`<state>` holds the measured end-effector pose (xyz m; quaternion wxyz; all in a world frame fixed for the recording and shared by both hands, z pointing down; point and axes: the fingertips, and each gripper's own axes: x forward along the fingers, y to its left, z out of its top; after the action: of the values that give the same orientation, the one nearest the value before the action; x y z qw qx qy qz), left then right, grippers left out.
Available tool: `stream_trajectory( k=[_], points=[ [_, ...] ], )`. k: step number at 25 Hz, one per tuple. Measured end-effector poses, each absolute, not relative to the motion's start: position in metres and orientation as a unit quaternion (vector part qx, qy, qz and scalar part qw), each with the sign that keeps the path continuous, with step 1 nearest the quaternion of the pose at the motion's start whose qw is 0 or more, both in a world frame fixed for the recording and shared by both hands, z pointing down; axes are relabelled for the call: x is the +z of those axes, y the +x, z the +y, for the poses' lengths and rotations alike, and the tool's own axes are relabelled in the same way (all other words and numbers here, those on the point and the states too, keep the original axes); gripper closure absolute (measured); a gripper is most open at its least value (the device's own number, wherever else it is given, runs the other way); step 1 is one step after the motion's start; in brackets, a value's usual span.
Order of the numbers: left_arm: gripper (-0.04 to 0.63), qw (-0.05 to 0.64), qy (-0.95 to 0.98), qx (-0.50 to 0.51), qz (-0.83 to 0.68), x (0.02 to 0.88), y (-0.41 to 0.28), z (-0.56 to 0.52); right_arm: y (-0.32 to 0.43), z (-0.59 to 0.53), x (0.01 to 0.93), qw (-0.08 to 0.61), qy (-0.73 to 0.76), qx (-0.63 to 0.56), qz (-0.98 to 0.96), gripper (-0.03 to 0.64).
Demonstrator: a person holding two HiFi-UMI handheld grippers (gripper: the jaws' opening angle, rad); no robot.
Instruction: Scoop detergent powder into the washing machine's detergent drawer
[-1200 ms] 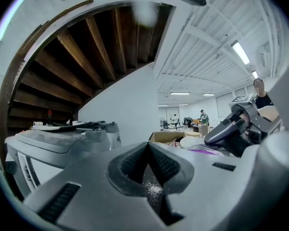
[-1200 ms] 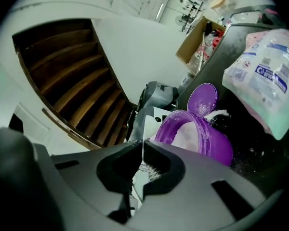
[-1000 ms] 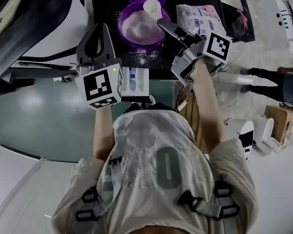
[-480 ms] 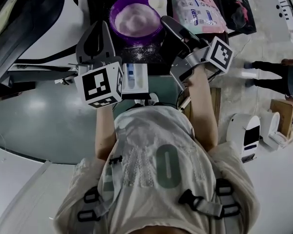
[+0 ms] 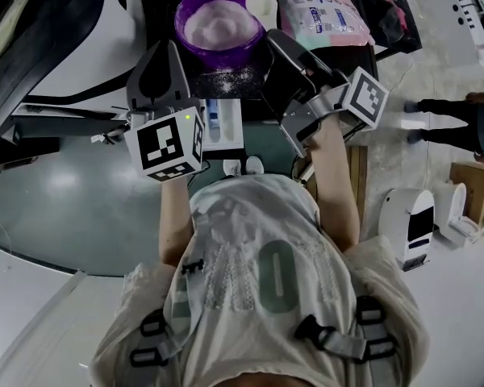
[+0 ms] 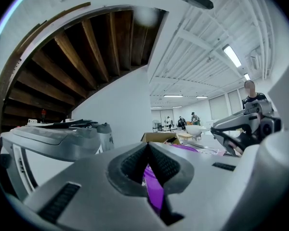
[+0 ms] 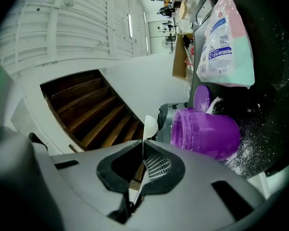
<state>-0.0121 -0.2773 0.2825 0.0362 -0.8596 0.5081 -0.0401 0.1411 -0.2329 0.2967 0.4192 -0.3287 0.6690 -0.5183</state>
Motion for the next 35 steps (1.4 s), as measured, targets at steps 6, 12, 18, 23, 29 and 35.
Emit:
stream_trajectory(
  k=[6,12,18,23,29,35],
  points=[
    [0.575,0.033,-0.864,-0.044,0.501,0.288,-0.007,-0.262,0.141,-0.216,0.302,0.420,-0.334,-0.516,0.667,0.606],
    [0.575,0.027,-0.867,-0.039,0.495,0.292,-0.003,-0.242,0.135,-0.194,0.310,0.426,-0.327,-0.524,0.660,0.606],
    [0.575,0.025,-0.863,-0.037,0.504,0.293,-0.011,-0.230,0.131,-0.180,0.312,0.429,-0.318,-0.525,0.662,0.606],
    [0.575,0.028,-0.859,-0.035,0.510,0.291,-0.020,-0.220,0.123,-0.171,0.307,0.428,-0.305,-0.523,0.671,0.606],
    [0.575,0.028,-0.850,-0.036,0.525,0.292,-0.039,-0.211,0.100,-0.161,0.306,0.419,-0.285,-0.530,0.680,0.606],
    [0.575,0.023,-0.838,-0.040,0.544,0.298,-0.066,-0.202,0.065,-0.152,0.311,0.381,-0.262,-0.538,0.705,0.606]
  ],
)
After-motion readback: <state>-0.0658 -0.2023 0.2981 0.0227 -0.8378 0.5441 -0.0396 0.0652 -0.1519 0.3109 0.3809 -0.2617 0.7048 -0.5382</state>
